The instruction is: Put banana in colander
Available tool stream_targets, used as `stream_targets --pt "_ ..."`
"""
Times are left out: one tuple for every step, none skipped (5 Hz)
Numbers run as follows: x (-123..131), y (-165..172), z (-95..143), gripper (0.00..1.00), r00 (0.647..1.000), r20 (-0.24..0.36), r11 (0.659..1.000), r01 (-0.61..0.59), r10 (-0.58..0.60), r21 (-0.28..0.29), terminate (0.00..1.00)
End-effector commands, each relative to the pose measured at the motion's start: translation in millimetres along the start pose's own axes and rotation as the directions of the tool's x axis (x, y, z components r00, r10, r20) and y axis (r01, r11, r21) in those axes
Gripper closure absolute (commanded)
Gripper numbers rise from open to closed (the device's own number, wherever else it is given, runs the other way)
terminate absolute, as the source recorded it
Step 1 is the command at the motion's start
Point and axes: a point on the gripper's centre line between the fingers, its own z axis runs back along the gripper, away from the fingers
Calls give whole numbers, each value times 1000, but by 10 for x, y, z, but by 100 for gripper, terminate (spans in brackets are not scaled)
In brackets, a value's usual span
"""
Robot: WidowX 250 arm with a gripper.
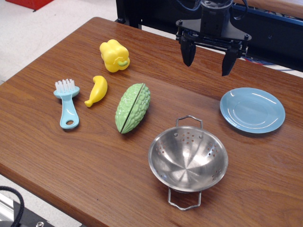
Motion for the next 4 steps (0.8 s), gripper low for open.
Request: stream_targets --pt "0 0 0 0 1000 0 1000 0 0 0 0" --pt "-41 176 148 0 999 28 999 -31 31 -13 0" --pt "-84 394 276 0 997 59 998 -55 56 -15 0" --pt "-128 693 274 0 994 53 995 -94 95 -24 0"
